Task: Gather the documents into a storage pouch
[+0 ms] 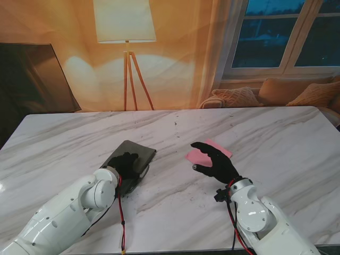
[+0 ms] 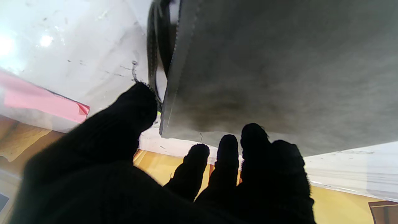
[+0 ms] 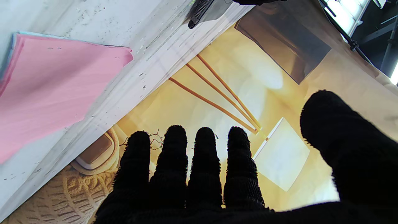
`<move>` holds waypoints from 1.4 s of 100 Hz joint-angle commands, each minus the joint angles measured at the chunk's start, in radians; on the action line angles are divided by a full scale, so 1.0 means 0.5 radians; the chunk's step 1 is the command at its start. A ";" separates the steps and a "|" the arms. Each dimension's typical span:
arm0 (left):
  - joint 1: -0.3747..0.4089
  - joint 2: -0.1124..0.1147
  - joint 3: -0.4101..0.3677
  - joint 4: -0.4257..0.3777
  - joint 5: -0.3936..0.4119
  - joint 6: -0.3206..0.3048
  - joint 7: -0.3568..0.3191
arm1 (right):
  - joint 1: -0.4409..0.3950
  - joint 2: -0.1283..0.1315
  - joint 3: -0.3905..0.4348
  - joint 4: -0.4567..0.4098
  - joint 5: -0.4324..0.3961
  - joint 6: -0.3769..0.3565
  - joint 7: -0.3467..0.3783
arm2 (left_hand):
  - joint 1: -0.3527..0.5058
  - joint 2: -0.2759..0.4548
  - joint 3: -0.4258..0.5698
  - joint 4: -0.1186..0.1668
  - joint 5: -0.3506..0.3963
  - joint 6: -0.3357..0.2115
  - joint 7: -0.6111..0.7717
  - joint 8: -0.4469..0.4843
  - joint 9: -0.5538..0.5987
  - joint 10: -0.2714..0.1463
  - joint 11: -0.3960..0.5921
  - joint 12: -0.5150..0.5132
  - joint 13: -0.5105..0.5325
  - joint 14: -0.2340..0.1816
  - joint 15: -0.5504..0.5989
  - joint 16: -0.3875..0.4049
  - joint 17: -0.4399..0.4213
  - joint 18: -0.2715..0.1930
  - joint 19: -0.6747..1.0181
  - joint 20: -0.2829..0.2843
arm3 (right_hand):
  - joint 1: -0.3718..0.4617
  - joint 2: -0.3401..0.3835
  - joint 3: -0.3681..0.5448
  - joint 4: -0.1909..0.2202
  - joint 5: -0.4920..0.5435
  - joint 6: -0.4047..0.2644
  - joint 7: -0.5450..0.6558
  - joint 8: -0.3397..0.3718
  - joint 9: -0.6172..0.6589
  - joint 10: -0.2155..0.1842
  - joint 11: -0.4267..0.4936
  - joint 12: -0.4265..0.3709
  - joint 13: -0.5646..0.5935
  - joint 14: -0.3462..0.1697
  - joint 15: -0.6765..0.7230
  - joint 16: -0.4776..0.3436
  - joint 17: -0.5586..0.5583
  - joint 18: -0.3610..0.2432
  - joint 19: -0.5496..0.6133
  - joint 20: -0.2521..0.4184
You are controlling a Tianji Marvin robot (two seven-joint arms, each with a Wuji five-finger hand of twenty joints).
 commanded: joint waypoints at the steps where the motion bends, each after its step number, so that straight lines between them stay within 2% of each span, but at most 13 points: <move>1: -0.026 -0.028 0.023 0.037 -0.006 -0.005 0.000 | -0.008 -0.001 0.000 -0.012 0.011 0.024 0.038 | -0.037 -0.062 0.098 -0.006 -0.005 0.016 0.047 0.047 0.021 0.037 0.026 0.042 0.076 0.176 -0.005 -0.042 0.069 -0.051 0.036 0.002 | -0.029 0.048 -0.032 0.010 0.061 0.002 0.024 0.015 -0.053 -0.018 -0.020 0.006 0.002 -0.005 0.000 0.020 -0.009 -0.027 -0.003 0.042; 6: -0.048 -0.034 0.053 0.063 -0.015 -0.002 0.009 | -0.009 -0.001 0.000 -0.013 0.009 0.025 0.038 | -0.031 -0.063 0.144 0.001 -0.024 0.019 0.079 0.064 0.013 0.035 0.038 0.047 0.122 0.184 -0.007 -0.072 0.087 -0.029 0.023 -0.069 | -0.030 0.048 -0.032 0.010 0.060 0.004 0.025 0.016 0.000 -0.012 0.000 0.014 0.004 -0.002 0.001 0.021 -0.006 -0.026 -0.002 0.044; 15: -0.080 -0.046 0.099 0.106 -0.041 0.003 0.028 | -0.007 -0.001 0.001 -0.012 0.006 0.022 0.036 | -0.029 -0.072 0.178 0.010 -0.040 0.026 0.111 0.074 0.020 0.039 0.060 0.058 0.186 0.185 0.024 -0.078 0.137 -0.013 0.036 -0.106 | -0.029 0.050 -0.031 0.011 0.060 0.002 0.026 0.017 -0.051 -0.018 -0.028 0.005 0.002 -0.003 0.001 0.021 -0.007 -0.028 -0.004 0.045; 20: -0.093 -0.055 0.119 0.129 -0.063 0.007 0.041 | -0.008 -0.001 0.002 -0.012 0.006 0.020 0.034 | -0.032 -0.077 0.194 0.007 -0.044 0.047 0.157 0.079 0.035 0.051 0.143 0.113 0.218 0.183 0.064 -0.078 0.162 -0.004 0.063 -0.132 | -0.030 0.049 -0.031 0.011 0.061 0.003 0.027 0.018 -0.022 -0.014 -0.018 0.009 0.003 -0.006 0.001 0.022 -0.006 -0.027 -0.004 0.045; 37: -0.128 -0.073 0.187 0.165 -0.091 0.042 0.059 | -0.007 -0.002 0.003 -0.009 0.008 0.019 0.032 | -0.057 -0.113 0.172 -0.016 -0.048 0.055 0.217 0.066 0.086 0.061 0.287 0.213 0.301 0.157 0.200 -0.046 0.252 -0.021 0.142 -0.119 | -0.030 0.050 -0.031 0.011 0.060 0.002 0.027 0.020 -0.051 -0.017 -0.027 0.010 0.003 -0.004 0.002 0.023 -0.006 -0.029 -0.005 0.048; 46: -0.139 -0.083 0.212 0.187 -0.092 0.058 0.090 | -0.004 -0.002 0.001 -0.006 0.004 0.017 0.029 | -0.036 -0.155 0.241 -0.024 -0.062 0.059 0.282 0.076 0.125 0.055 0.362 0.268 0.379 0.127 0.277 -0.039 0.349 -0.040 0.198 -0.119 | -0.030 0.050 -0.031 0.011 0.062 0.002 0.028 0.021 0.005 -0.006 0.002 0.022 0.005 -0.002 0.002 0.023 -0.004 -0.027 -0.005 0.049; 52: -0.144 -0.087 0.222 0.195 -0.106 0.059 0.088 | -0.004 -0.002 0.000 -0.007 0.007 0.018 0.032 | -0.004 -0.180 0.310 -0.023 -0.076 0.058 0.324 0.082 0.137 0.048 0.424 0.307 0.438 0.091 0.320 -0.034 0.419 -0.063 0.240 -0.139 | -0.029 0.051 -0.030 0.011 0.060 0.000 0.027 0.021 -0.051 -0.019 -0.026 0.012 0.002 -0.003 0.001 0.023 -0.006 -0.026 -0.006 0.050; 70: -0.159 -0.101 0.258 0.224 -0.117 0.085 0.113 | -0.004 -0.002 -0.001 -0.006 0.010 0.018 0.032 | 0.091 -0.229 0.516 -0.005 -0.094 0.065 0.496 0.119 0.212 0.029 0.565 0.383 0.622 -0.003 0.442 -0.017 0.636 -0.113 0.389 -0.282 | -0.029 0.054 -0.030 0.012 0.064 -0.001 0.031 0.024 -0.043 -0.018 -0.039 0.009 0.002 -0.004 0.001 0.023 -0.006 -0.029 -0.006 0.051; 87: -0.193 -0.117 0.317 0.278 -0.108 0.110 0.150 | -0.003 -0.003 0.000 -0.004 0.008 0.016 0.029 | 0.140 -0.228 0.621 0.018 -0.089 0.062 0.635 0.148 0.284 0.013 0.635 0.407 0.720 -0.043 0.506 -0.046 0.753 -0.129 0.475 -0.416 | -0.031 0.056 -0.030 0.012 0.067 -0.002 0.036 0.029 -0.040 -0.018 -0.048 0.012 0.003 -0.004 0.003 0.024 -0.004 -0.028 -0.006 0.053; 102: -0.208 -0.125 0.341 0.297 -0.098 0.137 0.172 | -0.002 -0.004 0.001 -0.001 0.006 0.013 0.023 | 0.130 -0.239 0.603 0.011 -0.056 0.048 0.714 0.171 0.325 0.021 0.639 0.401 0.744 -0.005 0.508 -0.073 0.782 -0.099 0.492 -0.465 | -0.032 0.058 -0.029 0.012 0.069 -0.004 0.038 0.032 -0.037 -0.019 -0.055 0.015 0.005 -0.001 0.004 0.024 -0.002 -0.025 -0.005 0.054; 119: -0.223 -0.125 0.368 0.302 -0.078 0.171 0.167 | -0.003 -0.004 0.000 -0.001 0.010 0.012 0.026 | 0.006 -0.329 0.460 -0.075 -0.003 0.018 0.845 0.234 0.390 0.038 0.625 0.386 0.769 0.040 0.516 -0.100 0.810 -0.065 0.515 -0.503 | -0.032 0.058 -0.030 0.012 0.070 -0.005 0.039 0.035 -0.030 -0.018 -0.059 0.019 0.006 -0.004 0.004 0.024 -0.002 -0.025 -0.004 0.056; 138: -0.222 -0.118 0.373 0.284 -0.075 0.197 0.139 | 0.001 -0.004 -0.001 0.005 0.007 0.006 0.023 | 0.177 -0.282 0.599 -0.035 0.138 -0.042 1.074 0.360 0.564 0.034 0.595 0.331 0.835 0.157 0.405 -0.235 0.864 0.027 0.516 -0.612 | -0.033 0.060 -0.030 0.013 0.072 -0.004 0.039 0.038 -0.032 -0.015 -0.061 0.027 0.007 -0.003 0.004 0.025 -0.002 -0.027 -0.005 0.056; 140: -0.221 -0.117 0.372 0.281 -0.076 0.200 0.136 | 0.001 -0.004 -0.001 0.005 0.008 0.008 0.025 | 0.202 -0.296 0.609 -0.054 0.157 -0.053 1.096 0.370 0.588 0.031 0.597 0.352 0.840 0.175 0.389 -0.252 0.866 0.034 0.519 -0.628 | -0.033 0.060 -0.030 0.013 0.071 -0.004 0.039 0.038 -0.030 -0.016 -0.060 0.027 0.004 -0.005 0.003 0.024 -0.003 -0.027 -0.005 0.056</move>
